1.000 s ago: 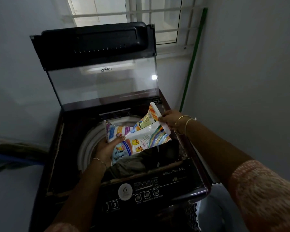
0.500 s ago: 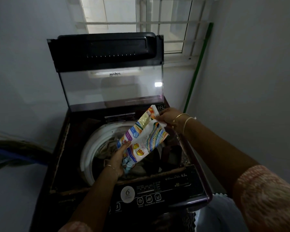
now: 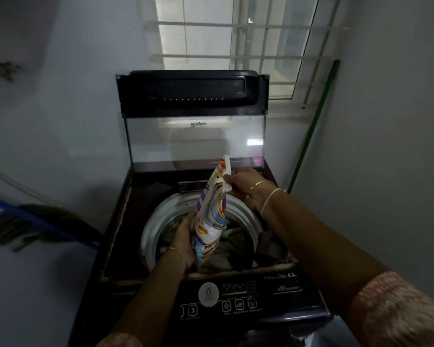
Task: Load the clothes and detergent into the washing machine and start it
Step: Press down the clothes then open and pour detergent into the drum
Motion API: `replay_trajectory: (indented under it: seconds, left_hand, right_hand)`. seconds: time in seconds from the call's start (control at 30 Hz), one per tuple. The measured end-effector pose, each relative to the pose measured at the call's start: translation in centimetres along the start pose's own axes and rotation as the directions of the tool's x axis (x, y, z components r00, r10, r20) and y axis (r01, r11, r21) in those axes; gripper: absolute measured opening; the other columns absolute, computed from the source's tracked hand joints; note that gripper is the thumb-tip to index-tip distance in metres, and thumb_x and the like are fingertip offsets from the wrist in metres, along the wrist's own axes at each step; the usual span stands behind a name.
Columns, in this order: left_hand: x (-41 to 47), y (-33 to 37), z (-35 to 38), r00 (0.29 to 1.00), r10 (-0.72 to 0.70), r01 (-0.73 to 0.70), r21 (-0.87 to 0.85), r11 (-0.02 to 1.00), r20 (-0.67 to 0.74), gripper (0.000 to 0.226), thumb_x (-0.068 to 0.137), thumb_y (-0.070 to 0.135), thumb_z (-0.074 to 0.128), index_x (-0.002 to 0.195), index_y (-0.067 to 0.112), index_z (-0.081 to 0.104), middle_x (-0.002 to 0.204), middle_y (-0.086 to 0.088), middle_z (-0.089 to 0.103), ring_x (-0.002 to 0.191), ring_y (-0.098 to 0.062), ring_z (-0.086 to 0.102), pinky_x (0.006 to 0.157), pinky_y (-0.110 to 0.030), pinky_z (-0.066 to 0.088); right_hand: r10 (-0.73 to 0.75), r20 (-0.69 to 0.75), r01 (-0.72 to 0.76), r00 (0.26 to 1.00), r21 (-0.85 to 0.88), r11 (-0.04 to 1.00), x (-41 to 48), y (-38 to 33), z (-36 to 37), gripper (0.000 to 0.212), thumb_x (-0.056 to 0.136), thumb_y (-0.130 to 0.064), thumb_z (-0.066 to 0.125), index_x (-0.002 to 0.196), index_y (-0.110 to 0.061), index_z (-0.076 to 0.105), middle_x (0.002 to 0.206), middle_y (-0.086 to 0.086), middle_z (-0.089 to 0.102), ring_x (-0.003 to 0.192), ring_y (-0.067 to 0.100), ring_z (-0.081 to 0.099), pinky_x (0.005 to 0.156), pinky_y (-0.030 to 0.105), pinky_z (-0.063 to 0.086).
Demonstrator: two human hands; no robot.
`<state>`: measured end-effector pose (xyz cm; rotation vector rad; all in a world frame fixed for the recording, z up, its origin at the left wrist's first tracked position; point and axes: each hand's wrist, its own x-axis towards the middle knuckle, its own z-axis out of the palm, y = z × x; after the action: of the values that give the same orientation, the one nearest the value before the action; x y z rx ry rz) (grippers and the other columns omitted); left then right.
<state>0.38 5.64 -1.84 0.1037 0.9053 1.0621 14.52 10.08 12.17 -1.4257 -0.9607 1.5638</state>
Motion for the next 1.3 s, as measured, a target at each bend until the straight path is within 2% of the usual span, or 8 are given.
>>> replay_trajectory:
  seconds: [0.1, 0.2, 0.37, 0.63, 0.83, 0.97, 1.1, 1.3]
  left_hand:
    - [-1.4, 1.1, 0.0, 1.0, 0.021, -0.022, 0.081, 0.996, 0.011, 0.055, 0.1, 0.046, 0.034, 0.132, 0.004, 0.052, 0.136, -0.018, 0.054, 0.105, -0.034, 0.058, 0.082, -0.043, 0.052]
    - [-3.3, 2.3, 0.3, 0.994, 0.102, -0.088, 0.26, 0.962, -0.043, 0.047, 0.1, 0.044, 0.037, 0.107, 0.005, 0.062, 0.099, -0.012, 0.066, 0.084, -0.026, 0.06, 0.061, -0.03, 0.051]
    - [-5.4, 5.2, 0.6, 0.96, 0.273, -0.226, 0.416, 0.881, -0.056, 0.058, 0.094, 0.061, 0.033, 0.098, 0.013, 0.065, 0.092, -0.006, 0.067, 0.085, -0.022, 0.061, 0.069, -0.03, 0.046]
    - [-9.7, 6.9, 1.8, 0.834, 0.422, -0.538, 0.353, 0.766, 0.354, 0.064, 0.1, 0.01, 0.025, 0.064, 0.017, 0.078, 0.069, 0.0, 0.073, 0.065, -0.009, 0.069, 0.059, -0.019, 0.054]
    - [-13.9, 8.1, 0.3, 0.683, 0.655, -0.714, 0.482, 0.508, 0.323, 0.03, 0.09, 0.034, 0.06, 0.11, 0.012, 0.067, 0.104, -0.01, 0.072, 0.1, -0.023, 0.068, 0.088, -0.036, 0.054]
    - [-17.8, 8.3, -0.8, 0.538, 0.79, -0.681, 0.703, 0.204, 0.292, 0.042, 0.068, 0.018, 0.077, 0.104, 0.029, 0.059, 0.097, 0.0, 0.071, 0.087, -0.014, 0.069, 0.078, -0.03, 0.057]
    - [-22.0, 8.2, -2.0, 0.425, 0.886, -0.596, 0.793, 0.123, 0.183, 0.042, 0.053, 0.036, 0.071, 0.094, 0.034, 0.061, 0.093, 0.001, 0.07, 0.084, -0.018, 0.067, 0.078, -0.03, 0.056]
    - [-28.6, 5.8, -4.7, 0.263, 0.963, -0.398, 0.916, 0.051, 0.06, 0.03, 0.07, 0.017, 0.077, 0.098, 0.02, 0.067, 0.089, 0.004, 0.069, 0.079, -0.012, 0.065, 0.075, -0.028, 0.055]
  right_hand:
    - [-0.017, -0.015, 0.018, 1.0, 0.047, 0.999, -0.3, 0.1, 1.7, 0.034, 0.092, 0.004, 0.051, 0.126, 0.01, 0.05, 0.125, 0.03, 0.056, 0.086, 0.031, 0.062, 0.076, 0.038, 0.054]
    - [-0.037, -0.048, 0.039, 0.998, 0.057, 0.998, -0.5, 0.2, 3.4, 0.034, 0.091, 0.004, 0.053, 0.124, 0.011, 0.051, 0.123, 0.03, 0.057, 0.089, 0.032, 0.058, 0.079, 0.039, 0.053]
    - [-0.026, -0.086, 0.036, 0.996, 0.122, 0.992, -0.9, 0.5, 5.6, 0.033, 0.09, 0.005, 0.052, 0.123, 0.011, 0.051, 0.121, 0.031, 0.057, 0.1, 0.04, 0.061, 0.09, 0.046, 0.051]
    - [0.001, -0.052, 0.012, 0.999, 0.239, 0.971, -3.7, 0.1, 8.7, 0.032, 0.093, 0.002, 0.05, 0.124, 0.007, 0.05, 0.107, 0.022, 0.06, 0.069, 0.022, 0.058, 0.049, 0.025, 0.057]
    - [-0.041, 0.063, 0.022, 0.997, 0.281, 0.959, -6.5, -0.8, 11.5, 0.032, 0.092, 0.002, 0.051, 0.123, 0.009, 0.052, 0.103, 0.023, 0.065, 0.069, 0.023, 0.06, 0.043, 0.023, 0.055]
    - [-0.032, 0.162, -0.007, 0.986, 0.237, 0.971, -8.6, -1.3, 13.4, 0.033, 0.093, -0.003, 0.051, 0.124, 0.008, 0.052, 0.104, 0.022, 0.065, 0.066, 0.024, 0.058, 0.051, 0.033, 0.055]
    - [-0.037, 0.296, -0.04, 0.955, 0.25, 0.967, -11.5, -1.2, 14.9, 0.032, 0.093, -0.001, 0.051, 0.123, 0.01, 0.051, 0.083, 0.016, 0.06, 0.064, 0.021, 0.056, 0.039, 0.022, 0.052]
    - [-0.011, 0.459, -0.091, 0.889, 0.2, 0.976, -17.1, 1.3, 18.1, 0.033, 0.095, 0.0, 0.049, 0.126, 0.009, 0.048, 0.085, 0.018, 0.061, 0.051, 0.021, 0.06, 0.034, 0.02, 0.049]
